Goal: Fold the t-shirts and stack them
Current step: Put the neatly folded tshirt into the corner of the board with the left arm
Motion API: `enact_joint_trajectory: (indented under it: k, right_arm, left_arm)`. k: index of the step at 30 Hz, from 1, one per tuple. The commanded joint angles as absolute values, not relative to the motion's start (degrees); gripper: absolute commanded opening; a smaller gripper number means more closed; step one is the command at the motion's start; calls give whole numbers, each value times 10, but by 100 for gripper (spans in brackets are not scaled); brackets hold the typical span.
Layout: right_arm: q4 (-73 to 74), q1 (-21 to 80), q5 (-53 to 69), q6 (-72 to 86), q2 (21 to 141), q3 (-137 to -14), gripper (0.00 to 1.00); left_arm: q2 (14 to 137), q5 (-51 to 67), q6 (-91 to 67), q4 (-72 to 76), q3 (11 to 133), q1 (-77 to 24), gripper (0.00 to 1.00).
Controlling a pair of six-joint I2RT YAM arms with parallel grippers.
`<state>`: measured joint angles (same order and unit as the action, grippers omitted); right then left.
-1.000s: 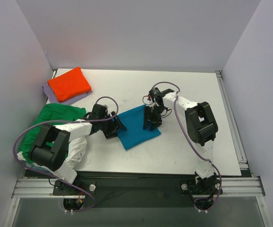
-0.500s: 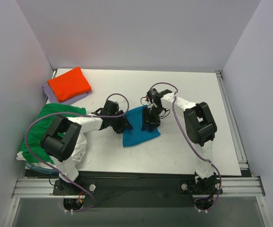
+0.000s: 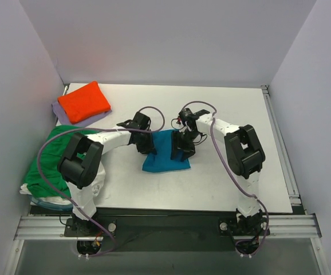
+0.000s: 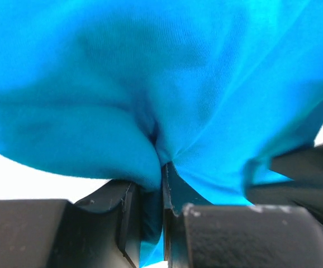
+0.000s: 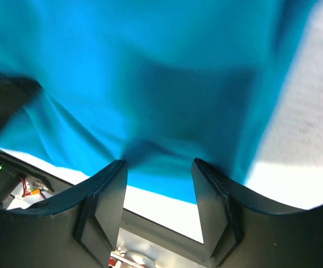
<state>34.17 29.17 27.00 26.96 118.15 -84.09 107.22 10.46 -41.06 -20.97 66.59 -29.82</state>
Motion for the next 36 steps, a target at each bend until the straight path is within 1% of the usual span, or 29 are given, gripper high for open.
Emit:
enact_joint_trajectory:
  k: [1,4,12,18,22,27,33,36]
  right_arm:
    - [375,277,260,265,1129,-827,51]
    - [384,265,259,262,1106,-817,52]
    - [402,236,260,243,1051,-788,52]
    - [405,230,277,238,1049,-783,52]
    - [409,229,281,243,1068,-803,52]
    - [431,226,285,250,1115,-868,52]
    - [470,223,275,274,1159,-946,52]
    - [478,223,272,280,1163,-958,52]
  left_arm:
    - [1100,4,-297,-344,725,-280,0]
    - [1114,-24,-239,-408,782,-273,0]
    - [1135,-98,-178,-482,873,-257,0]
    - [1162,-181,-117,-541,954,-253,0]
    - [1183,-204,-81,-569,1007,-241,0]
    - [1207,-213,-41,-578,1077,-214,0]
    - [1278,-203,-9,-612,1217,-183,0]
    - [1305,-191,-3,-620,1283,-172,0]
